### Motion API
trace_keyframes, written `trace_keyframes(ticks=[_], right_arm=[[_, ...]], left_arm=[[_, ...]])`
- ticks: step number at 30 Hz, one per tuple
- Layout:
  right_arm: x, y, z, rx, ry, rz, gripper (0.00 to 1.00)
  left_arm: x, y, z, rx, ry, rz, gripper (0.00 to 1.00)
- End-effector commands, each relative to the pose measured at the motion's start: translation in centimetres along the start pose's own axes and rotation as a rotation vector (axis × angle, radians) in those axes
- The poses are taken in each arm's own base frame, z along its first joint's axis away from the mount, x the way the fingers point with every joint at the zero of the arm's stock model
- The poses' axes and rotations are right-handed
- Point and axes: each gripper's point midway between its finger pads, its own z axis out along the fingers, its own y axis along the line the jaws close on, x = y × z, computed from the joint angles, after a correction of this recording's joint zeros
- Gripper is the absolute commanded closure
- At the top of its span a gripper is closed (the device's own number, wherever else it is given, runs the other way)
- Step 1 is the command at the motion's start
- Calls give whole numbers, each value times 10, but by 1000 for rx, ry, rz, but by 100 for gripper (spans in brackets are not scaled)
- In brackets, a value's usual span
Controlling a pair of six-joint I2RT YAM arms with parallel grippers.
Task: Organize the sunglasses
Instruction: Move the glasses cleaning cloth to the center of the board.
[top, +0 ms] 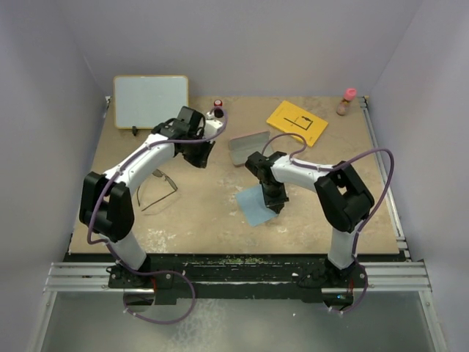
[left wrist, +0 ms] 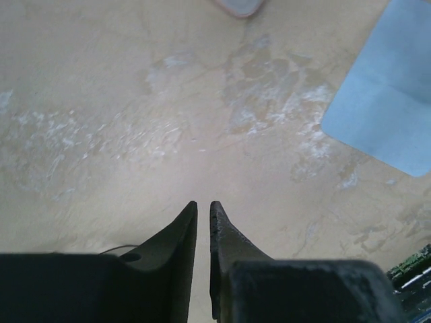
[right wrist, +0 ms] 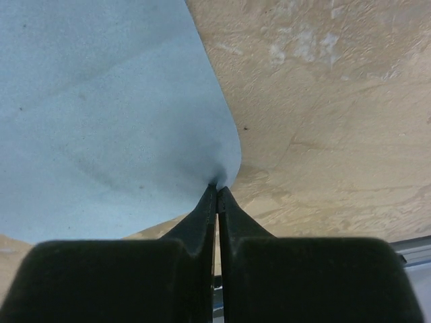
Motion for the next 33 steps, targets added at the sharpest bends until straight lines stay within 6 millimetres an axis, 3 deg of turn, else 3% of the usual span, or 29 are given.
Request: trace_keyframes(ticks=[1, 4, 6, 8, 12, 16, 23, 28, 33], right_arm=[[-1, -3, 2, -3, 1, 20, 95], [-3, 1, -3, -41, -26, 57, 70], [-6, 1, -9, -85, -55, 92, 62], [-9, 0, -13, -126, -82, 128, 58], [-10, -9, -12, -173, -107, 199, 58], [-8, -17, -9, -206, -116, 274, 59], [-4, -19, -1, -227, -97, 309, 62], [-6, -15, -7, -270, -118, 367, 62], [-3, -12, -15, -352, -141, 434, 53]], left_arm=[[-38, -29, -2, 73, -122, 132, 81], [-48, -36, 8, 120, -153, 120, 74], [-55, -38, 15, 136, -161, 100, 59], [-64, -41, 24, 169, -167, 82, 52], [-87, -61, 38, 269, -176, 88, 50], [-103, -93, 52, 304, -181, 191, 50], [-93, -130, 81, 378, -127, 300, 50], [-89, -155, 98, 419, -113, 374, 50], [-80, -164, 120, 422, -88, 424, 50]])
